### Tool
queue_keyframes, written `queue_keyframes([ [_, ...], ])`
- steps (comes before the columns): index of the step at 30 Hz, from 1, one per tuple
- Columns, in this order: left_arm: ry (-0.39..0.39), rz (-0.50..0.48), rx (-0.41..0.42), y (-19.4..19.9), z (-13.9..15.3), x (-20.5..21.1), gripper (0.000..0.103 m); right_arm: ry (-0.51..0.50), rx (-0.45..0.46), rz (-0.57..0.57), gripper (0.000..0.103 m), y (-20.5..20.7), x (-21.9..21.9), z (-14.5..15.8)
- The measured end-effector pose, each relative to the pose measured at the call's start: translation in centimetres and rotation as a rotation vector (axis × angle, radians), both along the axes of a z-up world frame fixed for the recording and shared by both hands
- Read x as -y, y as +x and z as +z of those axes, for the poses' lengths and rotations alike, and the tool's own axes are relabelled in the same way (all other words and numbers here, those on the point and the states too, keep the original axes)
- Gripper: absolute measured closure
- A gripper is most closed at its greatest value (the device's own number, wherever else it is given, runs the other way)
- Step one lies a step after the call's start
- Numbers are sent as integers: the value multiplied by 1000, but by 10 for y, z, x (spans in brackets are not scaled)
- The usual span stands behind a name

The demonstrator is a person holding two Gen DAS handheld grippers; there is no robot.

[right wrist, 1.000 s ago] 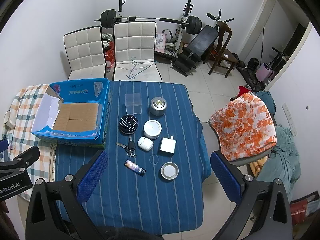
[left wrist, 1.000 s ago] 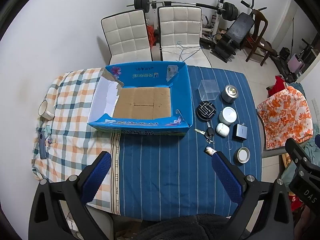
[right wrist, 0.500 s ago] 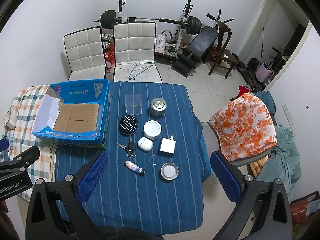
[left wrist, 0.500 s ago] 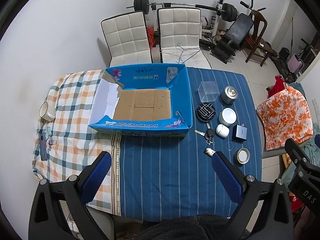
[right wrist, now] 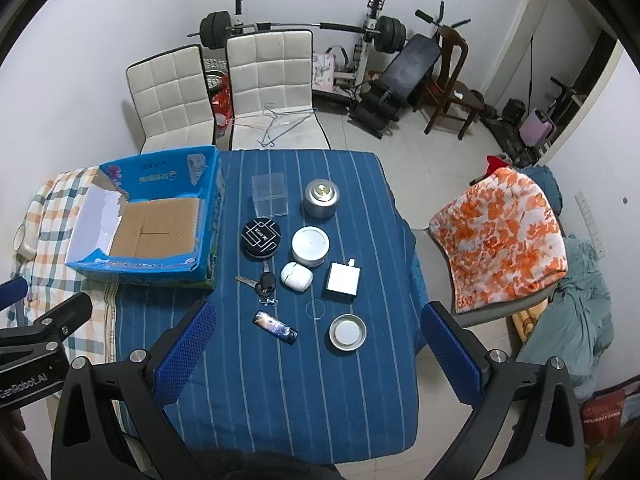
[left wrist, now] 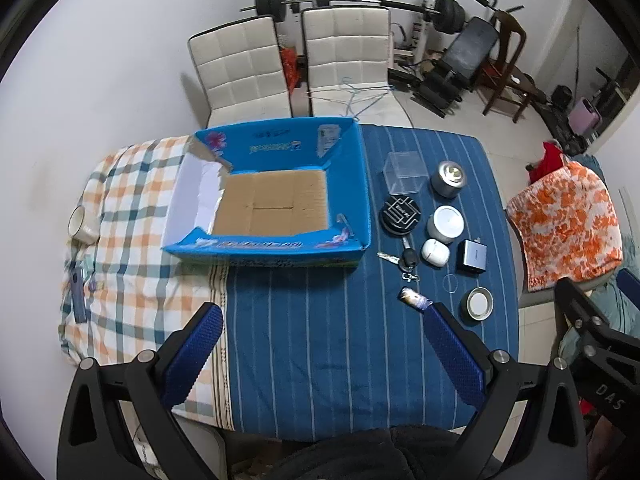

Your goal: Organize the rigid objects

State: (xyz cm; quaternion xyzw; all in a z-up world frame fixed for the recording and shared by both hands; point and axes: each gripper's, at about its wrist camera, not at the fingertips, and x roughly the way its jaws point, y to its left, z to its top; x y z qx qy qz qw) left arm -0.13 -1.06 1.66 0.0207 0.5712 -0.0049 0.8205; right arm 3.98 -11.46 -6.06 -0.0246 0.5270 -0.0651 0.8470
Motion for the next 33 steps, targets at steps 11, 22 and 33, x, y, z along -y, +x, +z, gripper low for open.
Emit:
queue_keyframes([
  [11,-101,-44,-27,137,-58,49,0,61,-102,-47,0,152,73,-94],
  [22,-140,19,-255,262,-164,91,0,163,-323,-90,1,313,92,-270],
  [33,-115,-1,-318,298,-196,115,0,158,-422,-113,29,337,106,-328],
])
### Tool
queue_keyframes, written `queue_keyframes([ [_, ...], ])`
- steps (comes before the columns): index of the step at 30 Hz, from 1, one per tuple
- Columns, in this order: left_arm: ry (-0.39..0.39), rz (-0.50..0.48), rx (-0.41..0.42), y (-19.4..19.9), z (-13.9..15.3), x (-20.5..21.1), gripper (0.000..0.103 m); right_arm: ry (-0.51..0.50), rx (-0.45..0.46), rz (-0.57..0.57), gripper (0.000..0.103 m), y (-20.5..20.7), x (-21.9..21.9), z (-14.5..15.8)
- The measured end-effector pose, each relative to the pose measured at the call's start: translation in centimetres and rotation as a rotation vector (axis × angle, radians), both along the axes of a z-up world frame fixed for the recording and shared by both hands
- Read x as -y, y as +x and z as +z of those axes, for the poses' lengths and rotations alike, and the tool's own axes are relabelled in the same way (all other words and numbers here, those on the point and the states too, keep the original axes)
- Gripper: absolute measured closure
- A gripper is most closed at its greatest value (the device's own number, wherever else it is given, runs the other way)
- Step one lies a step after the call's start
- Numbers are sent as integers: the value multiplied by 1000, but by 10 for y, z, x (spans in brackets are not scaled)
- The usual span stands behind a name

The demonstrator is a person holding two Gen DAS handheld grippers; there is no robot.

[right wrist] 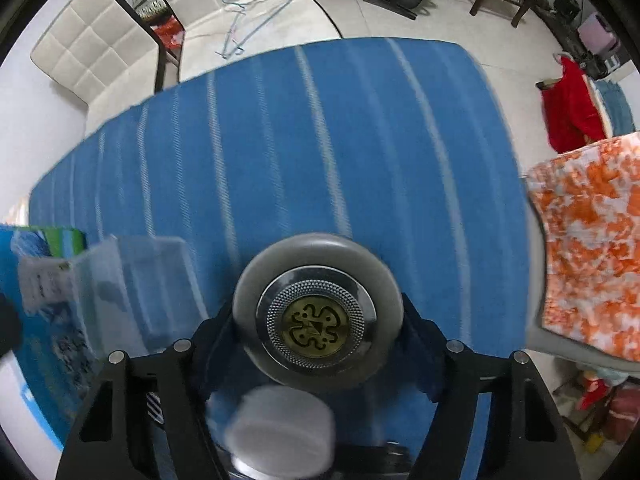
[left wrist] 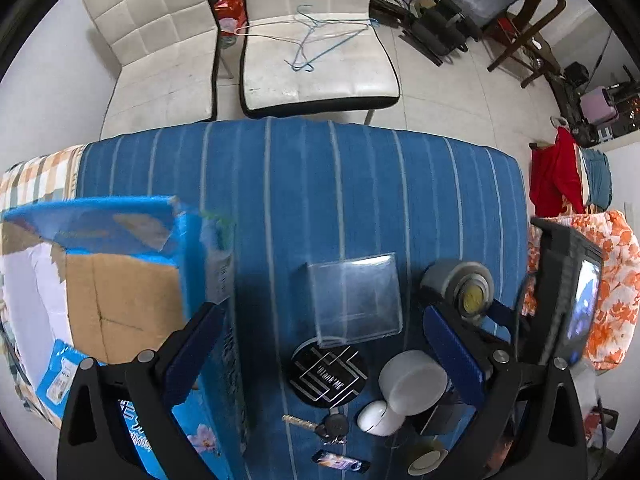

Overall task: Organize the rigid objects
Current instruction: 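Grasp the clear plastic box with the left tool while the right tool grasps the silver tin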

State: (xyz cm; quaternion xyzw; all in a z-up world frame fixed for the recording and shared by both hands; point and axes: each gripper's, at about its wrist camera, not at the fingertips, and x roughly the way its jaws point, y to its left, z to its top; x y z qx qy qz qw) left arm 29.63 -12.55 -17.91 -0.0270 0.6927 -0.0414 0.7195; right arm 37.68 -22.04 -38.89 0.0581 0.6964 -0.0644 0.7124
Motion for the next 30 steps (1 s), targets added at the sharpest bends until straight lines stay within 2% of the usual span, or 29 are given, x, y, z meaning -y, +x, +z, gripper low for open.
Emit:
queue_keyframes([
  [5,9,-32,-46,12,-20,19,0,-39,-34,-4,29,-17,30,-1],
  [8,60,-63,-91,16,-39,29,0,-35,-38,-8,29,-22,40,-1],
  [11,96,-86,-149,15,-61,36,0,-48,-41,-7,29,-28,43,0],
  [16,90,-79,-198,14,-88,37,0,-70,-57,-21,29,-26,36,-1],
  [18,100,-86,-198,11,-95,38,15,-69,-66,-27,29,-23,35,-6],
  [19,99,-91,-198,9,-98,39,38,-64,-70,-31,29,-22,37,-8],
  [26,106,-94,-146,-3,-99,36,39,-77,-61,-37,30,-22,35,-13],
  [30,95,-93,-110,-17,-77,36,39,-58,-58,-35,30,-28,32,-3],
])
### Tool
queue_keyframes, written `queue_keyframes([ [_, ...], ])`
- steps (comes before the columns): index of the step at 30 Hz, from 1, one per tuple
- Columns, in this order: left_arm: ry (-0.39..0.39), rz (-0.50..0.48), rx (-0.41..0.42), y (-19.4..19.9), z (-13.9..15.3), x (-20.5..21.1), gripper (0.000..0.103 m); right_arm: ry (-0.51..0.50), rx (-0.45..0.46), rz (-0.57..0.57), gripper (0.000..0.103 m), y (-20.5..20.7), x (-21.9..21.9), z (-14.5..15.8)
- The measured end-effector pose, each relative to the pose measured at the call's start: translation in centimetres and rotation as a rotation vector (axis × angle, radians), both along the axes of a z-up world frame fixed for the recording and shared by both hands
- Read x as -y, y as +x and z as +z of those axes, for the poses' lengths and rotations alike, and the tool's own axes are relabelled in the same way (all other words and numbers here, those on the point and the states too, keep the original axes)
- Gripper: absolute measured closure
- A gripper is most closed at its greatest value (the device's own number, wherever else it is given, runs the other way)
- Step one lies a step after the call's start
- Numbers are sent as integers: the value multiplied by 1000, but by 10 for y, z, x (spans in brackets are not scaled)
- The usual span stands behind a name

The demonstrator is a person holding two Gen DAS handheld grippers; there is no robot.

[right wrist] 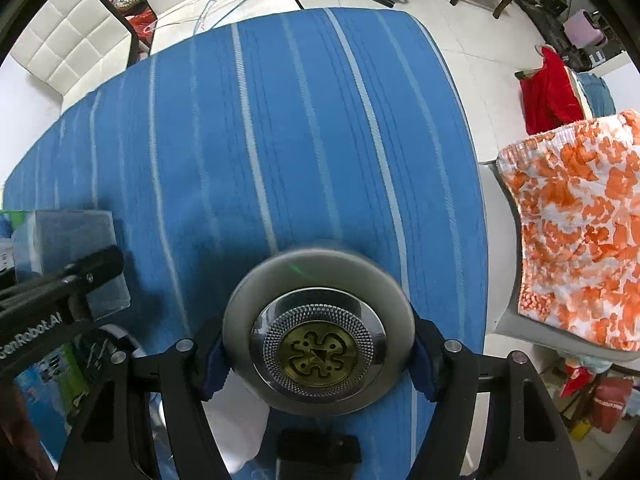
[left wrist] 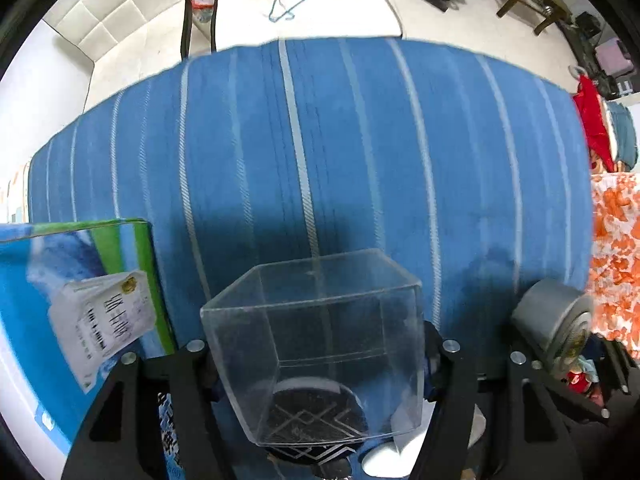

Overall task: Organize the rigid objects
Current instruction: 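Grasp the clear plastic box with the left tool while the right tool grasps the silver tin, then carry the clear box and silver tin into the blue box and release both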

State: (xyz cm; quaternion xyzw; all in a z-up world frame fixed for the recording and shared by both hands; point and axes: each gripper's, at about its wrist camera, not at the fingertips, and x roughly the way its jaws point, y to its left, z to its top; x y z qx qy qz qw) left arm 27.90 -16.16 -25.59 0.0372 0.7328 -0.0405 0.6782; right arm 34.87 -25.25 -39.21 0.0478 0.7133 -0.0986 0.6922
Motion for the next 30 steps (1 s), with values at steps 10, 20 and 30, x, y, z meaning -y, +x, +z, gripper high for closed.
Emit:
queue_keyframes([
  [10,-106,-9,153,-50,105,-14,40,6,152,45,30,-27,-32,97],
  [20,-123,-30,310,-52,163,-117,40,7,266,89,30,-67,-152,165],
  [30,-95,14,359,-48,180,-215,40,74,277,157,30,-51,-288,158],
])
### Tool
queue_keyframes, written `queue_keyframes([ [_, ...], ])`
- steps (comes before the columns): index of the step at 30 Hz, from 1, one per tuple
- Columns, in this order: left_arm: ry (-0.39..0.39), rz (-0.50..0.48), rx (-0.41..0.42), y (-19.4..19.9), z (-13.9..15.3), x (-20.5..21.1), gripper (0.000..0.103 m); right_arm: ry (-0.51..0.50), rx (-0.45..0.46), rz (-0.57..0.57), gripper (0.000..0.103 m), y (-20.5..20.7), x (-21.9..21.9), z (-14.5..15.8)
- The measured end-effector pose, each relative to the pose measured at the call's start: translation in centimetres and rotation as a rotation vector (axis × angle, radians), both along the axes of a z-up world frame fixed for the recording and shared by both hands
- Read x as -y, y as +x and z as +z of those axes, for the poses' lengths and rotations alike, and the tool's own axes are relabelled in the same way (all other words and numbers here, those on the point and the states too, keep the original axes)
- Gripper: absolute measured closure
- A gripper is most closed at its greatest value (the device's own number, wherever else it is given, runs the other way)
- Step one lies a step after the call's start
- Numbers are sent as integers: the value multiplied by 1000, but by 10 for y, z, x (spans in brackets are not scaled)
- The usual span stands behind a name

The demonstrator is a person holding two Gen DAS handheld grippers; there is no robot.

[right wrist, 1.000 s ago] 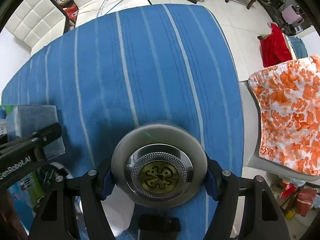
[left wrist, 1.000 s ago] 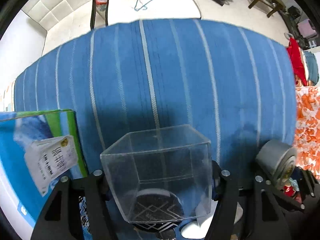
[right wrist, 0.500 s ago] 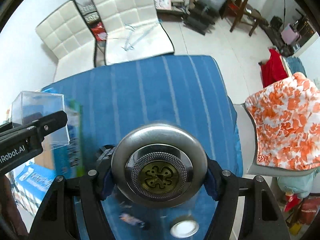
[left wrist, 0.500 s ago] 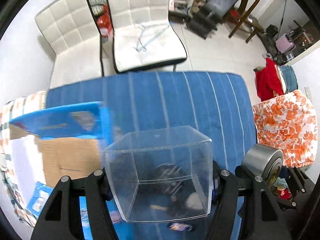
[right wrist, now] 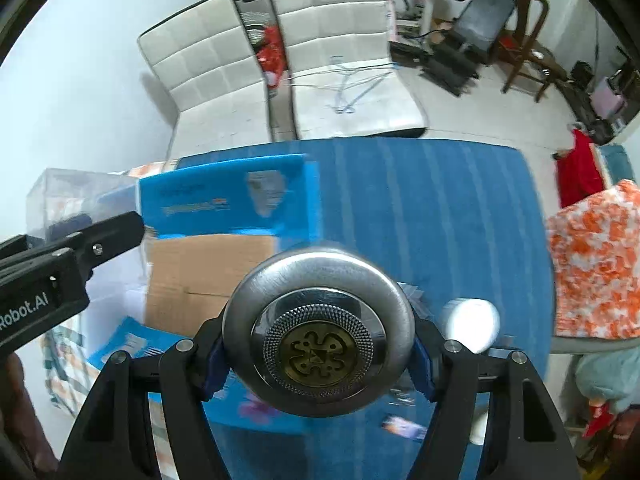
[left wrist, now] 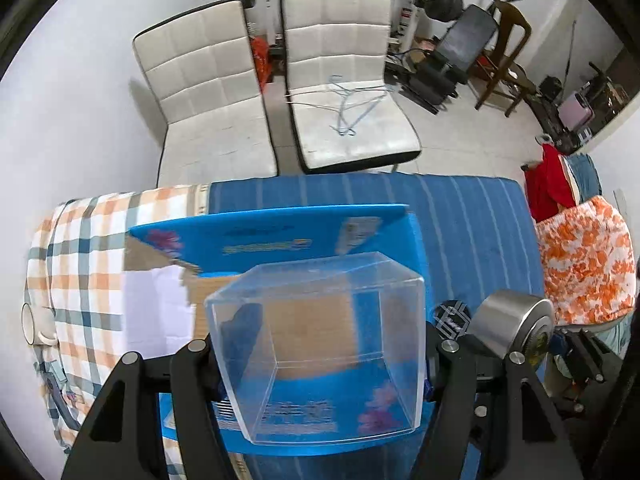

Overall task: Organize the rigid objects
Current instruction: 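Carry the clear box and silver tin into the blue box and release both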

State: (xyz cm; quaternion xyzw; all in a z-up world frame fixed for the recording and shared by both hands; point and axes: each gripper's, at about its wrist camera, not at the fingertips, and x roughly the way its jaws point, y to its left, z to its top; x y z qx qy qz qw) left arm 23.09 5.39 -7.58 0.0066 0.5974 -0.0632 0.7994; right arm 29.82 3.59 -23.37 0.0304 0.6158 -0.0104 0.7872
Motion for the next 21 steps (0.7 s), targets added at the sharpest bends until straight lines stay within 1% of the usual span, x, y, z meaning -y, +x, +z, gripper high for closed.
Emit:
queue_keyframes([
  [2,-22,18,-22,7,-8,-18,40,24,-13,16,30,11,-18,-13],
  [4,-69,43,-74,19,-25,-42,40,42,-28,40,30,20,-32,-30],
  [7,-145,82,-176,36,-66,-70,40,44,-70,84,30,35,-55,-61],
  [8,-161,94,-218,43,-85,-78,40,41,-86,100,30,39,-60,-72],
  [9,-174,96,-241,48,-96,-83,40,37,-100,111,30,43,-66,-83],
  [10,-181,100,-258,52,-106,-86,40,30,-110,118,30,46,-68,-92],
  [11,-183,101,-284,57,-121,-88,40,-1,-125,131,30,49,-72,-102],
  [15,-211,93,-344,69,-153,-87,40,-12,-169,178,30,59,-85,-131],
  [18,-229,89,-371,77,-166,-87,40,-22,-203,220,30,67,-93,-147],
  [21,-239,74,-379,80,-170,-84,40,-16,-231,242,29,71,-97,-158],
])
